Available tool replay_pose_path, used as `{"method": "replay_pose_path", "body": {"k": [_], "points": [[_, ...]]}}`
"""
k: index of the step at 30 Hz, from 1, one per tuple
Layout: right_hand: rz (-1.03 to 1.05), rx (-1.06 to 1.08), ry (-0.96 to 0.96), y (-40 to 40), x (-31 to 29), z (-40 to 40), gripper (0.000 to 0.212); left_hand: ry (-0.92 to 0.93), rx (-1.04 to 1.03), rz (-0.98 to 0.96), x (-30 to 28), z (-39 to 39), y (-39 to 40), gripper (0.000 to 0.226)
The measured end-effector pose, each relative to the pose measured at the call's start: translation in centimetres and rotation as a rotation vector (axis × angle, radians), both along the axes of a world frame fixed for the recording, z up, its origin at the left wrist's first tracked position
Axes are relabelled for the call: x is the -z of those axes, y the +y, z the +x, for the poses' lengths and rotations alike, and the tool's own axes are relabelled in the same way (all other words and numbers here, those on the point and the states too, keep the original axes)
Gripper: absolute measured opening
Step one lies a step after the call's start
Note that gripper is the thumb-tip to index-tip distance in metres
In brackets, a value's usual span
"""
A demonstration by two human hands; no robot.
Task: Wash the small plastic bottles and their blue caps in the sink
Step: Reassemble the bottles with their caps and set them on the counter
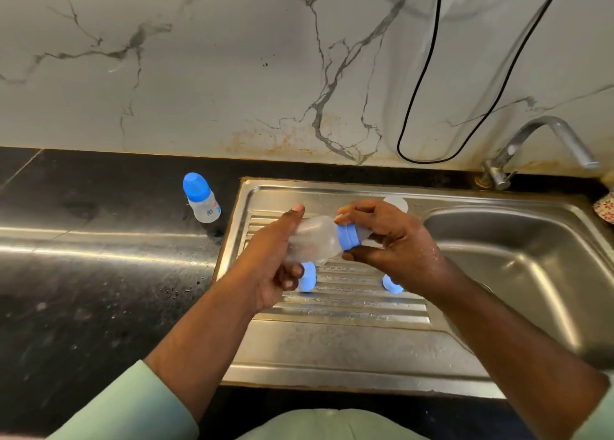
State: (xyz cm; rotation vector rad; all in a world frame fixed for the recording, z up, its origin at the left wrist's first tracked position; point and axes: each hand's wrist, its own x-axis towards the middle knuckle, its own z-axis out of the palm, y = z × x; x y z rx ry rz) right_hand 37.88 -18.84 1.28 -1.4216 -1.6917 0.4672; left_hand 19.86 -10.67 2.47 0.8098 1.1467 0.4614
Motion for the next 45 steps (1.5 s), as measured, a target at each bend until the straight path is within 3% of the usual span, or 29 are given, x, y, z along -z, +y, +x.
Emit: {"method": "replay_pose_path", "body": {"k": [2,5,8,11,13,16,17,19,21,22,25,26,28,31,34,37,40,42,44,45], "points": [[-0.105,0.043,-0.010,-0.1,-0.7,0.2,0.044,-0.012,0.028,-0.002,0.1,-0.2,0.1,0.051],[-0.342,0.195,0.326,0.0,-1.8,-0.6,0.031,-0.131,0.038,0.135,0.5,-0.3,-0.4,0.046],[-0.499,0.301,0.466,0.3,-2.1,-1.6,0.048,-0.229,0.003,0.295,1.1,-0.4,-1.3,0.040],[-0.690,0.340,0.477,0.3,-2.5,-1.7,0.052,-0.143,0.070,0.573,2.3,-0.8,-1.8,0.040],[-0.647,0.345,0.226,0.4,-2.3,-1.5,0.054,-0.142,0.086,0.586,2.8,-1.2,-1.9,0.040],[-0.205,0.198,-0.644,0.7,-0.9,-0.7,0.073,-0.206,-0.056,0.277,2.3,-1.4,-1.4,0.039],[-0.135,0.126,-0.805,0.9,-0.2,-0.5,0.080,-0.176,-0.060,0.187,2.1,-1.5,-1.1,0.040],[-0.086,0.079,-0.880,1.3,0.8,-0.1,0.079,-0.111,0.002,0.082,1.8,-1.5,-0.7,0.044],[-0.029,0.094,-0.804,2.0,1.9,-0.6,0.077,-0.083,0.039,0.132,1.7,-1.7,-0.6,0.042],[-0.072,0.093,-0.671,2.2,2.1,-0.7,0.077,-0.075,0.051,0.219,1.9,-1.7,-0.6,0.039],[-0.358,-0.011,-0.051,2.8,2.6,-1.2,0.072,-0.102,0.103,0.510,2.9,-2.5,-1.1,0.033],[-0.425,-0.032,0.056,2.9,2.5,-1.4,0.068,-0.123,0.133,0.563,3.4,-2.9,-1.0,0.034],[-0.466,-0.058,0.022,3.2,2.2,-1.9,0.061,-0.105,0.244,0.610,4.0,-4.0,0.0,0.039],[-0.217,0.001,-0.373,3.4,2.5,-2.6,0.062,0.142,0.595,0.647,3.8,-5.5,3.0,0.057],[-0.013,0.103,-0.474,3.3,4.0,-4.0,0.057,0.371,0.849,0.676,3.9,-6.0,4.1,0.065],[-0.098,0.246,-0.444,2.9,5.6,-5.7,0.051,0.460,0.790,0.776,5.6,-6.2,2.4,0.068],[-0.427,0.290,-0.336,3.9,5.4,-6.6,0.054,0.457,0.636,0.947,8.3,-6.7,0.1,0.073],[-0.678,0.307,-0.043,5.2,4.8,-6.1,0.060,0.448,0.481,0.977,10.1,-7.1,-0.4,0.074],[-0.720,0.387,0.319,5.9,5.1,-5.3,0.066,0.424,0.304,0.903,11.2,-7.5,0.0,0.069],[-0.639,0.418,0.261,5.9,6.0,-5.0,0.057,0.409,0.238,0.847,11.4,-7.7,0.2,0.068]]}}
